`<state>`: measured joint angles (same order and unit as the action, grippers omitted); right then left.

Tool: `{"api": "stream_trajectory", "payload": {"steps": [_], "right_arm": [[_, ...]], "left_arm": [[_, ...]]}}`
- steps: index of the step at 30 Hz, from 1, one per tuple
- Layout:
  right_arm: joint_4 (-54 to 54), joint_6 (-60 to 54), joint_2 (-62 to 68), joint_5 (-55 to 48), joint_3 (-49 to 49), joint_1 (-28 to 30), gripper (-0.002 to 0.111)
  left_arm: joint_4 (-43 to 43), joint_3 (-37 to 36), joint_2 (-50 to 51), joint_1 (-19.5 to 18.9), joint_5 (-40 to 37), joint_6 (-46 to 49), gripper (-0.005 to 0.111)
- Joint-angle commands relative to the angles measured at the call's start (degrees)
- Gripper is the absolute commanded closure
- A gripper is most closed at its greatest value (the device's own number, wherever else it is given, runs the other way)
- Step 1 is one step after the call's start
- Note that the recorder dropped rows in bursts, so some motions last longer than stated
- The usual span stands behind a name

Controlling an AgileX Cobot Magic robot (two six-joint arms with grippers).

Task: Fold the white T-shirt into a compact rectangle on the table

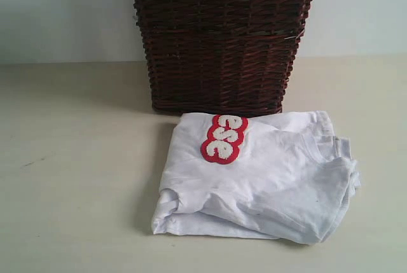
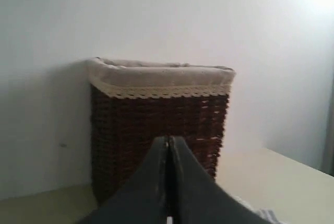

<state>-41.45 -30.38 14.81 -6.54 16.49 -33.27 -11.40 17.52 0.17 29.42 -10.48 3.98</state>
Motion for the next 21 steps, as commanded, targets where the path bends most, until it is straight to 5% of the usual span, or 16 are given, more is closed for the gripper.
{"api": "stream_trajectory", "payload": {"steps": [1,12,21], "right_arm": [[0.26,0.10,-0.28,-0.19,-0.21,-0.08,0.108],[0.26,0.10,-0.28,-0.19,-0.21,-0.08,0.108],[0.26,0.10,-0.28,-0.19,-0.21,-0.08,0.108]], "left_arm": [[2.44,-3.03,-0.17,-8.74,4.03,0.29,0.107],[6.21,-5.01,-0.17,-28.28,0.71,-1.74,0.107],[8.54,-14.54,-0.17,-30.16,5.77,-3.98,0.107]]}}
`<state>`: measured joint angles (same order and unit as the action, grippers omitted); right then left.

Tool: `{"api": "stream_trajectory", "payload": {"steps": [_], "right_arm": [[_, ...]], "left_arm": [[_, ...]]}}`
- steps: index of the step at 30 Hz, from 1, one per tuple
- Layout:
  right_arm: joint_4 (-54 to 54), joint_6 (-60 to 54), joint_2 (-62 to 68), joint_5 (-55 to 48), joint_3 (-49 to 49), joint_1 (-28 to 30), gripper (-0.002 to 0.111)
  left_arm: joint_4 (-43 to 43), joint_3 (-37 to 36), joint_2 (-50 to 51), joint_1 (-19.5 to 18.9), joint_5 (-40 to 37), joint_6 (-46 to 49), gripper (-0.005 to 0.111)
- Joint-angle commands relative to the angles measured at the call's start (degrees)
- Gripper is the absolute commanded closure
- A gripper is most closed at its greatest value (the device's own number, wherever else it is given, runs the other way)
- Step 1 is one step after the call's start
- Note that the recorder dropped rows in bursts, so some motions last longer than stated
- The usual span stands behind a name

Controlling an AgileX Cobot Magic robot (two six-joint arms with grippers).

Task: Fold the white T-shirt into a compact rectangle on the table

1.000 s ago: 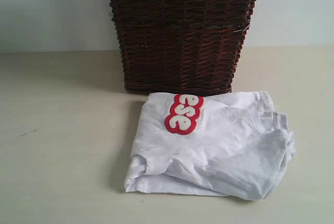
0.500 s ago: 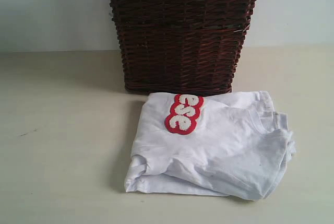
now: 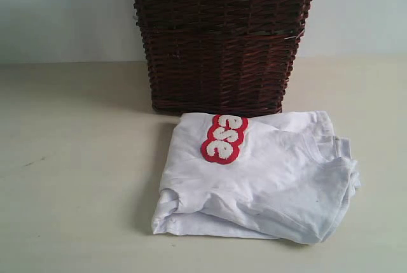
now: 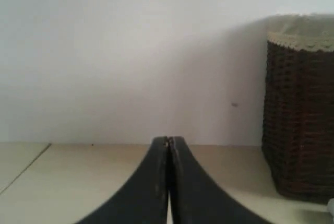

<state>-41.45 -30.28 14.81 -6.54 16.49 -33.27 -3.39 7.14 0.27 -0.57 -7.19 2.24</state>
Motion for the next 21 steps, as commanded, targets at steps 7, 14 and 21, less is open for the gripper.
{"api": "stream_trajectory", "payload": {"steps": [7,14,21], "right_arm": [[0.26,0.00,-0.28,-0.19,-0.21,-0.08,0.108],[0.10,0.00,-0.28,-0.19,-0.21,-0.08,0.108],[0.10,0.00,-0.28,-0.19,-0.21,-0.08,0.108]], "left_arm": [[4.40,-7.14,-0.27,-0.16,-4.44,-2.24,0.107],[4.68,-7.14,-0.27,-0.16,-13.03,-2.24,0.107],[4.68,-7.14,-0.27,-0.16,-13.22,-2.24,0.107]]}}
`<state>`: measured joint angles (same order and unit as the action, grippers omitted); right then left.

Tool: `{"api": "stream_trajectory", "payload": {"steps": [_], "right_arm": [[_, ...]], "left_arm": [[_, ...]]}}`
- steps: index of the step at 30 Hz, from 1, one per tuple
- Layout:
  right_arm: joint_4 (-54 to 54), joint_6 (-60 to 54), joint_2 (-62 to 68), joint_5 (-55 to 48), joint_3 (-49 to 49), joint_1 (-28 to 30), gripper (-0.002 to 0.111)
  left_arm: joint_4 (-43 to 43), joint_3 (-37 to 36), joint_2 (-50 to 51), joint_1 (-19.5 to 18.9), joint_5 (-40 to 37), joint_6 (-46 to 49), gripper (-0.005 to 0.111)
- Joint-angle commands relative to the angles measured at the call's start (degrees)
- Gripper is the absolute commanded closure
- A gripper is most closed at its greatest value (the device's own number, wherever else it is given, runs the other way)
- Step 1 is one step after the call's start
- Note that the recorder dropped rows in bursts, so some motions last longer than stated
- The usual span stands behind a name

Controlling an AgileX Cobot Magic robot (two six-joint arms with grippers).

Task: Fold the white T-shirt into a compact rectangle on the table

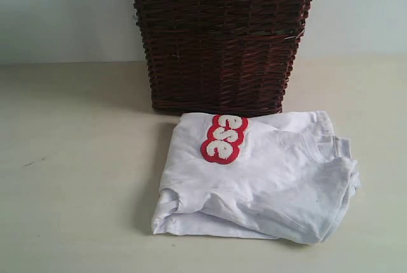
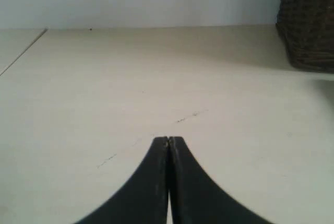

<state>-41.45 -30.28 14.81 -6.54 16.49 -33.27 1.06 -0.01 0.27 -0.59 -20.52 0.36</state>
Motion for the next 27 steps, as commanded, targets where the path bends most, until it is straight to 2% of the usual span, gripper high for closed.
{"api": "stream_trajectory", "payload": {"steps": [1,19,24,26,27], "right_arm": [[0.10,0.00,-0.28,-0.19,-0.21,-0.08,0.108],[0.08,0.00,-0.28,-0.19,-0.21,-0.08,0.108],[10.11,-1.13,-3.52,-0.19,-0.98,-0.08,0.108],[13.10,-0.91,-7.89,2.46,-2.64,0.85,0.108],[13.20,0.49,-10.51,7.15,-3.67,3.15,0.108]], "left_arm": [[0.23,0.01,-0.27,-0.15,0.11,-0.36,0.107],[0.23,0.01,-0.27,-0.15,0.11,-0.36,0.107],[0.23,0.01,-0.27,-0.15,0.11,-0.36,0.107],[0.23,0.01,-0.27,-0.15,0.11,-0.36,0.107],[0.23,0.01,-0.27,-0.15,0.11,-0.36,0.107]]}}
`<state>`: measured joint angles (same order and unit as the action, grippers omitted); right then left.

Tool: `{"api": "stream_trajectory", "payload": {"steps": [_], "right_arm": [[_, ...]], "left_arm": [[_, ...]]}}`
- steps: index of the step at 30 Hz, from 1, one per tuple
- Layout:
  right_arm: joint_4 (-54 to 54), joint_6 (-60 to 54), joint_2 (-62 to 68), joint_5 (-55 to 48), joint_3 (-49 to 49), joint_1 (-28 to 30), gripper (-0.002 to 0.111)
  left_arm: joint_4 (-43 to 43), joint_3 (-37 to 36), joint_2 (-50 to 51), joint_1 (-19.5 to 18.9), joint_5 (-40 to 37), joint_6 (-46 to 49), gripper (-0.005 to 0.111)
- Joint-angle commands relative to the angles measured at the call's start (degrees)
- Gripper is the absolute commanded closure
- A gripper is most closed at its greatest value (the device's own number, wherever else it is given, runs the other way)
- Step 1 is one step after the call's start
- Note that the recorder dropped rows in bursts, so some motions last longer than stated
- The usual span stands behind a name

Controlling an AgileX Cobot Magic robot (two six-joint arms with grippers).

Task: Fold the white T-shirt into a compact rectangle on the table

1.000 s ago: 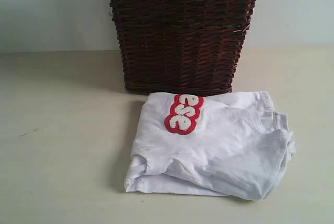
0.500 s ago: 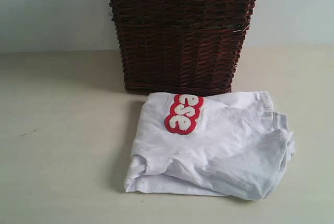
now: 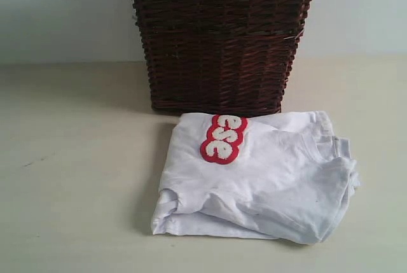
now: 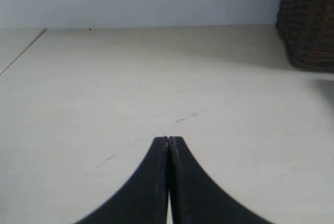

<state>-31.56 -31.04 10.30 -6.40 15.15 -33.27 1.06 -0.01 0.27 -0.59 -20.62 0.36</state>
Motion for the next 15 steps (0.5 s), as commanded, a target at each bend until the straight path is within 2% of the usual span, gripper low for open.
{"api": "stream_trajectory", "payload": {"steps": [1,3,4,7,9,15], "right_arm": [[3.31,2.94,-7.24,9.90,-2.75,4.97,0.108],[8.52,10.93,-10.19,16.18,-3.73,11.27,0.108],[18.44,19.64,-10.30,18.50,-3.97,15.06,0.108],[32.19,29.16,-10.30,19.68,-3.97,20.78,0.108],[32.95,30.18,-10.30,17.70,-3.97,25.17,0.108],[33.20,29.17,-10.30,11.75,-5.62,30.97,0.108]], "left_arm": [[0.23,0.01,-0.27,-0.15,0.21,-0.36,0.107],[0.23,0.01,-0.27,-0.15,0.21,-0.36,0.107],[0.23,0.01,-0.27,-0.15,0.21,-0.36,0.107],[0.23,0.01,-0.27,-0.15,0.21,-0.36,0.107],[0.23,0.01,-0.27,-0.15,0.21,-0.36,0.107],[0.23,0.01,-0.27,-0.15,0.21,-0.36,0.107]]}}
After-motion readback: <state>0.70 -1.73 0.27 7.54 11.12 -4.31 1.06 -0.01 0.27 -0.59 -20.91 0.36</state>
